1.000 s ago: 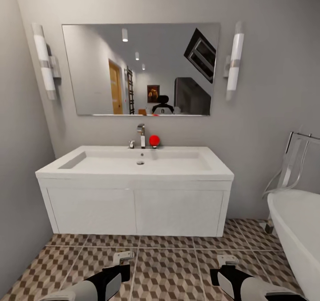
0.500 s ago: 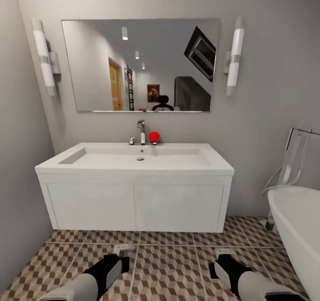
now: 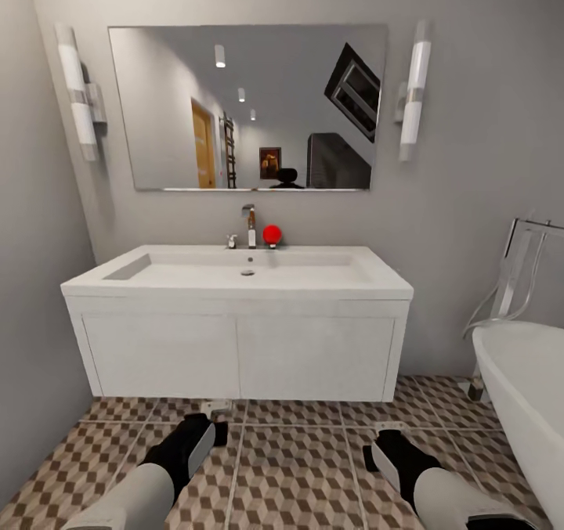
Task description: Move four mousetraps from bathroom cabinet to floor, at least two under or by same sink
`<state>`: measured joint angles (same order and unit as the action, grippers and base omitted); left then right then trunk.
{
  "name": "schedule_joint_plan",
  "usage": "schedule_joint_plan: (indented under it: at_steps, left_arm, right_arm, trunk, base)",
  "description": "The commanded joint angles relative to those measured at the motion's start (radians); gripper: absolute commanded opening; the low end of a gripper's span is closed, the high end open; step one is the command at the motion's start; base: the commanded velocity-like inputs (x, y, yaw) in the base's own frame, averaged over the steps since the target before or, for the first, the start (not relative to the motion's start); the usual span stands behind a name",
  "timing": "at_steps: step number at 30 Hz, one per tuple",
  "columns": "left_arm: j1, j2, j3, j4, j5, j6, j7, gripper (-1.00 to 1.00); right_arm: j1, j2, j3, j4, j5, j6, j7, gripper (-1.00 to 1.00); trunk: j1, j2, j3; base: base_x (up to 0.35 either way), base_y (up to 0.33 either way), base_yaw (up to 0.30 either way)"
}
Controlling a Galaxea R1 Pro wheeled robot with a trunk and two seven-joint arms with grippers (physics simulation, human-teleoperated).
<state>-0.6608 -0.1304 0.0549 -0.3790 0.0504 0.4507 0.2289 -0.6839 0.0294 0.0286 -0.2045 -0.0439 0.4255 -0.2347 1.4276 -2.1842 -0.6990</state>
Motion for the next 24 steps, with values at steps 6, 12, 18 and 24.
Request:
schedule_joint_plan:
  at_steps: [6,12,18,24]
  left_arm:
    - [0.0,0.001,0.006,0.004,0.006,0.003,0.001,-1.0]
    - [0.0,0.003,0.011,0.007,0.007,-0.01,0.001,-1.0]
    - [0.0,0.004,0.012,0.009,0.008,-0.036,0.001,-1.0]
    - [0.0,0.003,0.01,0.009,0.008,-0.044,0.001,-1.0]
  right_arm:
    - [0.0,0.001,0.003,-0.009,-0.002,0.0,-0.005,-1.0]
    - [-0.001,0.001,0.004,-0.015,0.003,-0.022,-0.005,-1.0]
    - [-0.006,0.022,0.003,-0.018,0.049,-0.05,-0.005,-1.0]
    - [-0.008,0.047,0.002,-0.02,0.063,-0.054,-0.005,-1.0]
  trunk:
    - [0.023,-0.043,-0.02]
    - [0.046,-0.085,-0.039]
    - [0.069,-0.127,-0.058]
    - [0.092,-0.169,-0.076]
  base:
    - [0.0,0.0,0.0]
    - [0.0,0.0,0.0]
    - [0.0,0.0,0.0]
    - [0.0,0.0,0.0]
